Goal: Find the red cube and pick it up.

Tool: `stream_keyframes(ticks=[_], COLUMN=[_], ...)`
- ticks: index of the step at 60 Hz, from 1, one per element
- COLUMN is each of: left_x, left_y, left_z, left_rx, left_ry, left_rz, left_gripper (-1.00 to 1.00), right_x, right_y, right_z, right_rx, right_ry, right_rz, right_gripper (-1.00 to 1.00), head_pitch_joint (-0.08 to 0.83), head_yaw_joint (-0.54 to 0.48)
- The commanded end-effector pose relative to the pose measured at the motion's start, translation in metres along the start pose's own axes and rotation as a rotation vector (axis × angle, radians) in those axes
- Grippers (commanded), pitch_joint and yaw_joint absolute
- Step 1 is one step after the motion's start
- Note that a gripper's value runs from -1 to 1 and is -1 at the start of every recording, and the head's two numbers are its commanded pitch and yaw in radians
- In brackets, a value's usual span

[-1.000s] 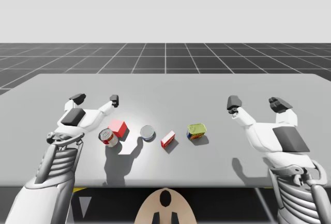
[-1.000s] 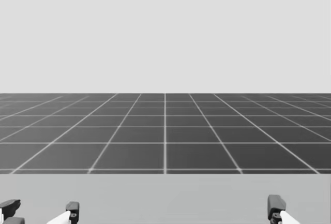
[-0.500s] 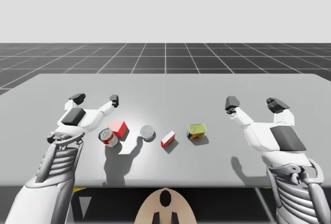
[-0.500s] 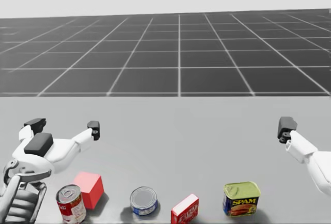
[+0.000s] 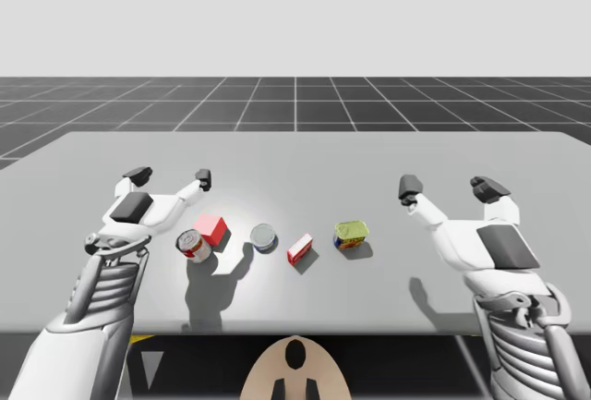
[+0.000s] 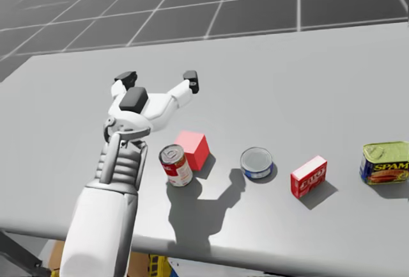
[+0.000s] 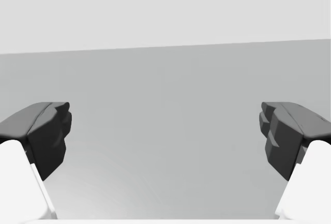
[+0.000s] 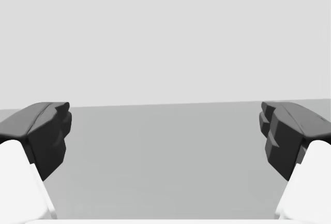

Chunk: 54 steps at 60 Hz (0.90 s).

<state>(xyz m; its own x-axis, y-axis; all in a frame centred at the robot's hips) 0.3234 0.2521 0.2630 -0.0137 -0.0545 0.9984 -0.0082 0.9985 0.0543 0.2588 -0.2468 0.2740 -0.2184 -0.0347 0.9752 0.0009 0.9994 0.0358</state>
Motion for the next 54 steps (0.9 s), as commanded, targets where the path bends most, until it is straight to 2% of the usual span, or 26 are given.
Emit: stream_keyframes(ticks=[1, 13, 20, 25, 30, 31, 34, 35, 38, 42, 48, 54], left_x=[0.0, 0.001, 0.001, 0.003, 0.008, 0.01, 0.011, 0.014, 0.014, 0.014, 0.007, -0.003], left_y=[0.0, 0.002, 0.003, 0.002, -0.002, -0.004, -0.005, -0.006, -0.005, 0.0, 0.007, 0.017], left_z=[0.0, 0.0, -0.001, 0.0, 0.007, 0.01, 0.013, 0.014, 0.016, 0.016, 0.013, 0.01], left_rx=[0.002, -0.008, -0.018, -0.065, -0.132, -0.166, -0.188, -0.193, -0.211, -0.262, -0.266, -0.278], left_ry=[0.003, 0.019, 0.065, 0.179, 0.241, 0.28, 0.307, 0.36, 0.383, 0.447, 0.522, 0.627], left_rz=[0.002, 0.029, 0.044, 0.038, -0.001, -0.025, -0.052, -0.064, -0.078, -0.078, -0.093, -0.061], left_gripper=[-1.0, -1.0, -1.0, -1.0, -1.0, -1.0, -1.0, -1.0, -1.0, -1.0, -1.0, -1.0], right_x=[-0.002, -0.003, -0.003, -0.003, -0.003, -0.003, -0.003, -0.003, -0.003, -0.003, -0.003, -0.003], right_y=[0.001, 0.002, 0.002, 0.002, 0.003, 0.003, 0.003, 0.003, 0.002, 0.002, 0.002, 0.002], right_z=[0.0, 0.001, 0.0, 0.0, 0.001, 0.001, 0.001, 0.001, 0.001, 0.001, 0.001, 0.001], right_rx=[0.005, 0.01, 0.013, 0.01, 0.008, 0.008, 0.008, 0.007, 0.007, 0.007, 0.006, 0.005], right_ry=[0.011, 0.019, 0.024, 0.028, 0.03, 0.03, 0.031, 0.031, 0.032, 0.033, 0.034, 0.036], right_rz=[-0.005, -0.006, -0.007, -0.01, -0.009, -0.009, -0.009, -0.009, -0.01, -0.011, -0.011, -0.013], right_gripper=[-1.0, -1.0, -1.0, -1.0, -1.0, -1.0, -1.0, -1.0, -1.0, -1.0, -1.0, -1.0], head_pitch_joint=[0.615, 0.638, 0.648, 0.646, 0.641, 0.641, 0.642, 0.642, 0.642, 0.641, 0.638, 0.637], head_yaw_joint=[0.34, 0.34, 0.34, 0.34, 0.33, 0.33, 0.33, 0.33, 0.33, 0.34, 0.34, 0.35])
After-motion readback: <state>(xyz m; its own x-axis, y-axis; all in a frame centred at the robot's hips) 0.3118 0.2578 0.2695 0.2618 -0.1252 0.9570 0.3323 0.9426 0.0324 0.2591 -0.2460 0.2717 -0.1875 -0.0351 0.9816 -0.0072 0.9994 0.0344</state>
